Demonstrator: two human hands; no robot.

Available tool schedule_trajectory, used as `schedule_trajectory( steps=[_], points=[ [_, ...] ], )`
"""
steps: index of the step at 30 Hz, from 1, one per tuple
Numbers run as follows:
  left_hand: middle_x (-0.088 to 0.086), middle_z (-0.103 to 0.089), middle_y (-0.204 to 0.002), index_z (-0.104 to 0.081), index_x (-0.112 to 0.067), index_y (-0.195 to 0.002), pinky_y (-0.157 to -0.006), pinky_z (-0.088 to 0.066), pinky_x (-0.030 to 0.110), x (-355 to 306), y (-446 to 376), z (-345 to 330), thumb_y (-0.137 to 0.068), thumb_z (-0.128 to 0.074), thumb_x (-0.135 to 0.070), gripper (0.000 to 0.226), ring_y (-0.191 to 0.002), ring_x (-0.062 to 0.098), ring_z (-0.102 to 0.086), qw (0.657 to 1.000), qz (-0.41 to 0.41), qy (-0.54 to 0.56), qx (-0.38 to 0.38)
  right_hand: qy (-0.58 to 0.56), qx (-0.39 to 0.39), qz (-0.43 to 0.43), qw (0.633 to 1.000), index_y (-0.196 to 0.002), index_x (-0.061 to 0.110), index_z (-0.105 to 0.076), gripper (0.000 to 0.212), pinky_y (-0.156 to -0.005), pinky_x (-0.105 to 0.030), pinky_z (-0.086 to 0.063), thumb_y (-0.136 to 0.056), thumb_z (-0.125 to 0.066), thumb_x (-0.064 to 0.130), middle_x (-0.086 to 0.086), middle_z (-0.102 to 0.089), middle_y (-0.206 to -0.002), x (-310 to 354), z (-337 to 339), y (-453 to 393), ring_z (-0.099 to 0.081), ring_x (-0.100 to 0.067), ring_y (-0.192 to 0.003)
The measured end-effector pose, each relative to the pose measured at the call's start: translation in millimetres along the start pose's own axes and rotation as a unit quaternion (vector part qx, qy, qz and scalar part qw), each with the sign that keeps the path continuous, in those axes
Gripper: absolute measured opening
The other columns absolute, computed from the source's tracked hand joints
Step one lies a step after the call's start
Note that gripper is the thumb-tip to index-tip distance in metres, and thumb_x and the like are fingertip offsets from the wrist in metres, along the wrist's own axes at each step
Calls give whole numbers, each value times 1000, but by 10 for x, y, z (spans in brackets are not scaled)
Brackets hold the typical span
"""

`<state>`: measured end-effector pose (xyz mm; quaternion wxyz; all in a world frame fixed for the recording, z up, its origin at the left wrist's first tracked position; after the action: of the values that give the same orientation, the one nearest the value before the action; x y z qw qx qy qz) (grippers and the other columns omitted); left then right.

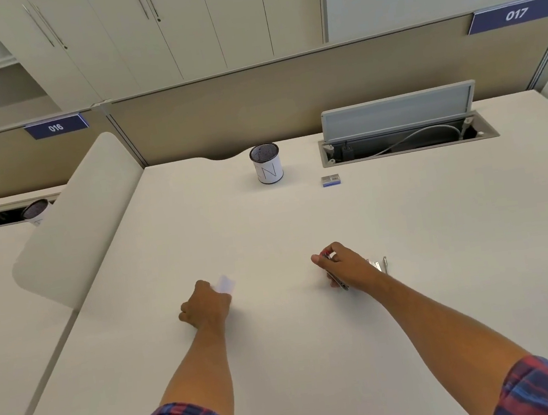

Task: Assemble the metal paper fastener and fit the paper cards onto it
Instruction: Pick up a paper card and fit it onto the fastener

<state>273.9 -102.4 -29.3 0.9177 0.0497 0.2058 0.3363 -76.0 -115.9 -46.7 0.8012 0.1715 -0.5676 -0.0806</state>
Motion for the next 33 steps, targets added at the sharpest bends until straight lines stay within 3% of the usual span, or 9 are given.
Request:
schedule_trajectory(
  steps=[3,5,12,14,19,23,26,30,33],
  points=[
    [2,-71,-101,-58,-21,-117,-93,-41,35,-170,71,-21,-82,-68,-22,36,-102,28,-66,992,-57,116,-15,-33,26,-2,999,-107,19,-56,44,-44,-18,-43,-88,-69,56,-3,-60,-81,47,-89,13,-60,-9,-56],
    [3,-69,-91,-61,-18,-114,-76,-49,29,-349,163,-58,-78,-76,-20,39,-92,29,-70,966,-98,238,10,-49,29,7,998,-108,17,-59,46,-46,-21,-41,-81,-80,49,2,-56,-80,97,-134,15,-52,-11,-58],
    [11,-73,-101,-58,-16,-120,-69,-61,36,-972,594,-471,-63,-95,-13,68,-90,27,-73,861,-112,455,195,-145,4,18,989,-82,9,-65,39,-44,-21,-26,-76,-87,40,0,-45,-60,223,-132,-4,-30,-13,-44],
    [12,-74,-102,-59,-15,-119,-65,-59,31,-1072,718,-589,-60,-96,-13,70,-90,27,-74,838,-110,479,237,-163,1,20,986,-82,10,-68,35,-44,-21,-24,-76,-88,38,3,-38,-58,238,-94,-9,-28,-13,-45],
    [13,-75,-103,-63,-12,-115,-66,-59,32,-1181,926,-796,-52,-97,-22,72,-91,27,-74,824,-115,470,295,-139,-31,39,989,-87,9,-74,16,-42,-20,-30,-80,-83,20,5,-55,-55,244,68,-16,-38,-11,-45],
    [16,-75,-106,-65,-6,-112,-70,-60,37,-1144,1064,-1014,-74,-88,-19,47,-91,34,-74,787,-66,481,380,-34,-129,98,986,-85,15,-75,4,-61,-21,-46,-83,-79,16,6,-72,-77,373,290,-4,-61,-11,-68],
    [25,-72,-108,-63,0,-109,-68,-62,37,-1094,1147,-1122,-91,-71,-11,23,-86,37,-73,751,-14,500,430,37,-157,138,977,-86,22,-73,5,-66,-21,-46,-86,-76,17,7,-72,-83,464,365,17,-62,-11,-76],
    [21,-66,-97,-65,7,-101,-69,-62,33,-1062,1086,-1144,-91,-64,5,10,-81,30,-68,740,25,540,400,131,-117,216,960,-90,20,-73,10,-78,-28,-52,-86,-75,11,7,-71,-92,573,336,103,-65,-15,-88],
    [16,-65,-88,-69,2,-92,-65,-60,28,-1069,986,-1043,-87,-71,3,6,-76,25,-64,771,-14,533,347,155,-106,250,950,-89,19,-73,11,-81,-29,-54,-86,-75,8,7,-72,-92,596,341,169,-66,-13,-88]
  ],
)
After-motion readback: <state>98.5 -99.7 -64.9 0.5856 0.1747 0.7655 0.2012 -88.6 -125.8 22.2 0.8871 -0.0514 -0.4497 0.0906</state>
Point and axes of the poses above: each hand's wrist, its own y-axis away from the middle knuckle, its own z-axis out of the back of the hand, x = y × z, the point moved 8 cm from there along -y, towards the middle knuckle
